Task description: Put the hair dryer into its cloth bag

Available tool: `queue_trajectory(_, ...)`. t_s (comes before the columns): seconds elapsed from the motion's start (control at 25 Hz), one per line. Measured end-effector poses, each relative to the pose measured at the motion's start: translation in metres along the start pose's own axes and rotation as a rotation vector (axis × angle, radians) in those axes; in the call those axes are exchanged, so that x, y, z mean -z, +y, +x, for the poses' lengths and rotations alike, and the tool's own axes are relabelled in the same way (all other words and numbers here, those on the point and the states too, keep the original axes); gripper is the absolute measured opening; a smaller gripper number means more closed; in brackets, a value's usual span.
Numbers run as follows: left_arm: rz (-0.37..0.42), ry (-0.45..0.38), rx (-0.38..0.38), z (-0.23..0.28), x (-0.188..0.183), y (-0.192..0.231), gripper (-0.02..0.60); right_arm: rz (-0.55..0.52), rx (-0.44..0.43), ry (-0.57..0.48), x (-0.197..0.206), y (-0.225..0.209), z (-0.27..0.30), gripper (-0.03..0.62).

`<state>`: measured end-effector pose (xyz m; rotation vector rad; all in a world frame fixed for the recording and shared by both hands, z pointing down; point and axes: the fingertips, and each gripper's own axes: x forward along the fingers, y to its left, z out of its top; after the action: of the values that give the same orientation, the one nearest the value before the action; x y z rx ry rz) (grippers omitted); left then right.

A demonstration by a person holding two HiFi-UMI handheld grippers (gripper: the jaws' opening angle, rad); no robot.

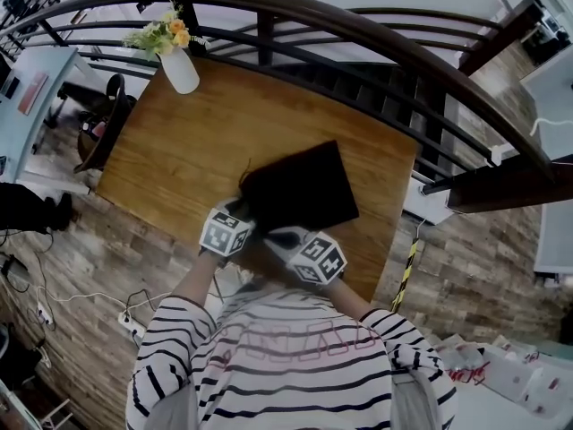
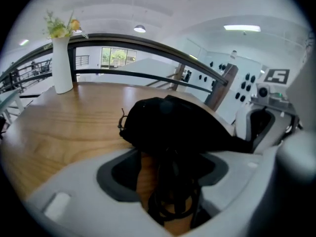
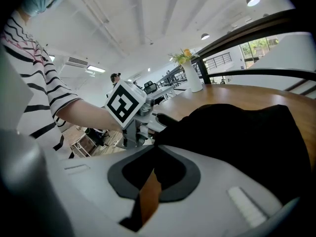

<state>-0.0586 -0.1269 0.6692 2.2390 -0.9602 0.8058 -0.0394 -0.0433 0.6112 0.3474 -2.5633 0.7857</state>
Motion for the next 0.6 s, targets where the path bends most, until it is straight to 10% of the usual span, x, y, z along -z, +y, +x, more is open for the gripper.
queue_trajectory(0.6, 0.024, -0.024, -0.011, -0.044, 0.046, -0.013, 0.282, 0.012, 0.001, 0.006, -0.001, 0.004, 0.01, 0.011)
